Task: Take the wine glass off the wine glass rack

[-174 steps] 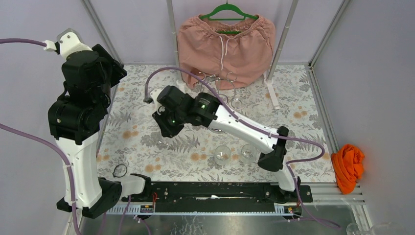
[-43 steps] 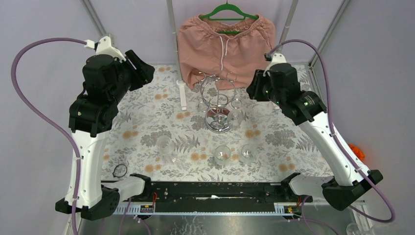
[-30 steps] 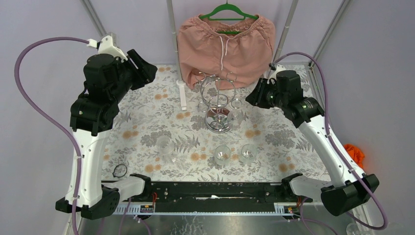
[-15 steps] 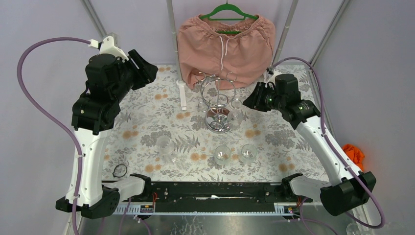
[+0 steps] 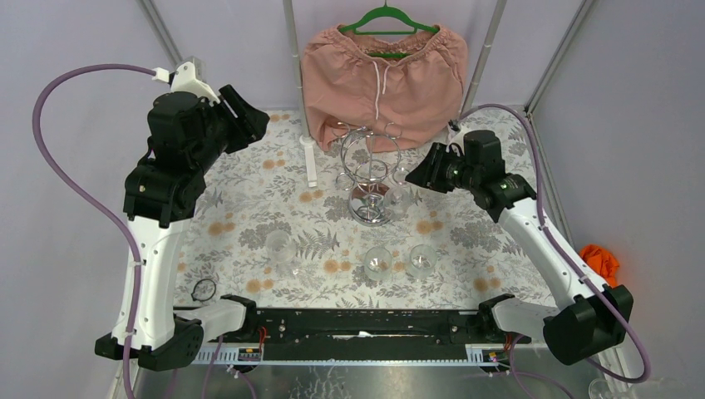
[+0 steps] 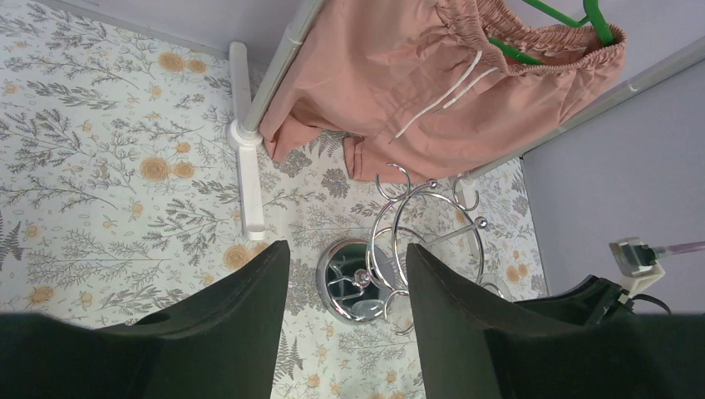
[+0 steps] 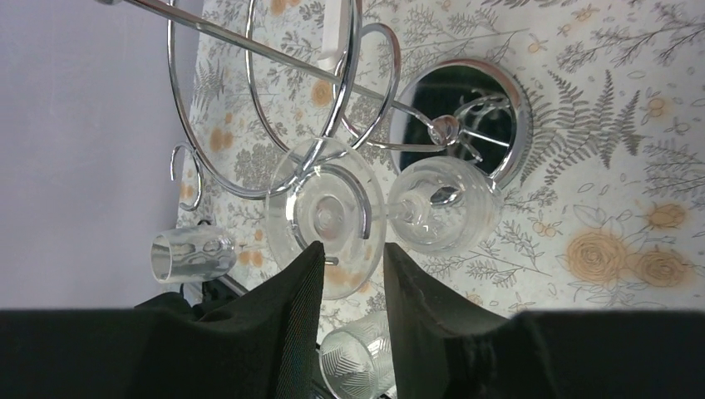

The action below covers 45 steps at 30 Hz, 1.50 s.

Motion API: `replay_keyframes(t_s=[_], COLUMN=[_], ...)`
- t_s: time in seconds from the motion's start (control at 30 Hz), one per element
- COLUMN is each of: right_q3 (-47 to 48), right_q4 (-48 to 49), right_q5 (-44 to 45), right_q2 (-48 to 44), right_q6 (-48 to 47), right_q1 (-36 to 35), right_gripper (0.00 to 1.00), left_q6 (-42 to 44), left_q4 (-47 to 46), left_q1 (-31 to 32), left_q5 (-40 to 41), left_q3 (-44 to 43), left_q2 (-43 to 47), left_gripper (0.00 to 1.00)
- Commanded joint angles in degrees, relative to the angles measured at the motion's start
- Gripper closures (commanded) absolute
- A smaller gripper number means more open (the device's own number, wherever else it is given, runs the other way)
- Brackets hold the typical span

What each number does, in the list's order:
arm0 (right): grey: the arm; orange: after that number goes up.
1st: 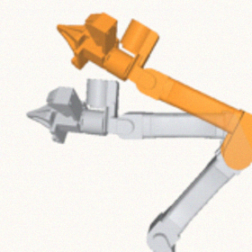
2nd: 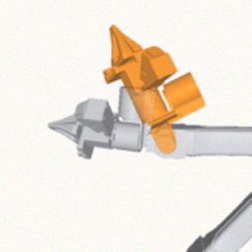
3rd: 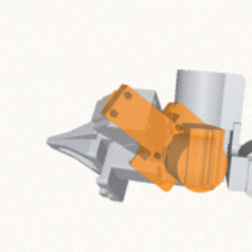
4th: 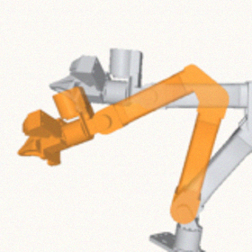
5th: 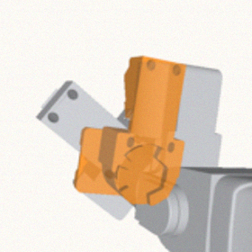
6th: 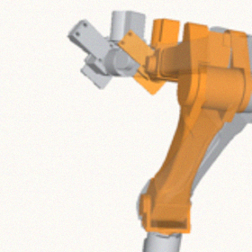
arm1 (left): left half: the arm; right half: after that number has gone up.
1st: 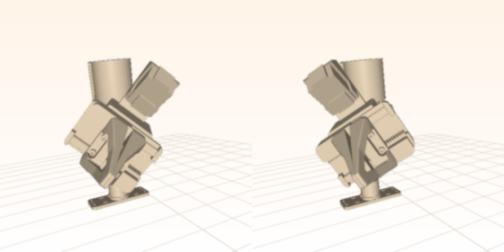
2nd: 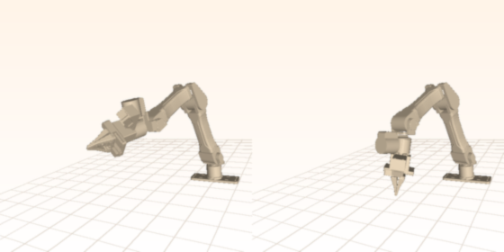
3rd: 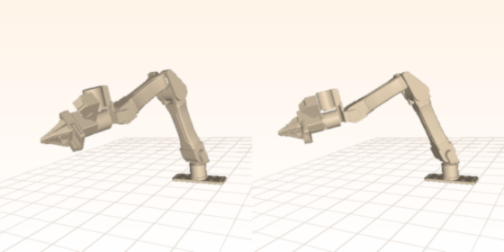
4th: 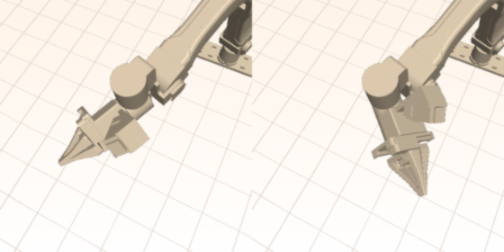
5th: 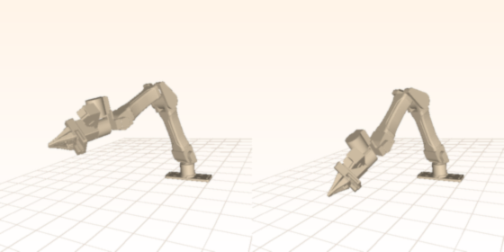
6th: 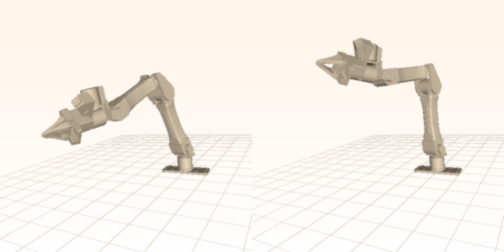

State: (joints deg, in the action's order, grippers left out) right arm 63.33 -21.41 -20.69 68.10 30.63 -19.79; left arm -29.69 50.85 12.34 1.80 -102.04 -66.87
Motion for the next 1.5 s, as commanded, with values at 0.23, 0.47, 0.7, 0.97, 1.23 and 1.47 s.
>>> replay_keyframes(t_s=[0.23,0.47,0.7,0.97,1.23,1.47], right_q3=[-4.3,-3.6,-3.8,-6.0,-9.5,-8.2], right_q4=[8.7,8.2,8.7,11.7,16.8,15.2], right_q5=[-2.3,-0.5,0.7,0.2,-1.1,0.7], right_q2=[-2.1,-3.6,-5.1,-6.2,-7.1,-10.0], right_q6=[5.4,6.6,8.6,14.7,22.3,23.3], right_q1=[0.3,0.3,0.3,0.3,0.3,0.3], right_gripper=[0.63,0.71,0.78,0.88,1.00,1.00], left_q6=[-0.1,-0.1,0.0,0.0,0.1,0.1], left_q4=[-3.7,-3.9,-4.2,-4.7,-4.7,-5.1], left_q1=[0.2,0.2,0.2,0.2,0.2,0.2], left_q5=[-0.9,-1.3,-1.5,-1.5,-2.8,-3.1], left_q3=[1.2,1.0,0.8,1.0,1.4,2.1], left_q2=[0.9,0.8,0.6,0.1,0.0,0.0], left_gripper=[0.39,0.39,0.39,0.39,0.39,0.38])
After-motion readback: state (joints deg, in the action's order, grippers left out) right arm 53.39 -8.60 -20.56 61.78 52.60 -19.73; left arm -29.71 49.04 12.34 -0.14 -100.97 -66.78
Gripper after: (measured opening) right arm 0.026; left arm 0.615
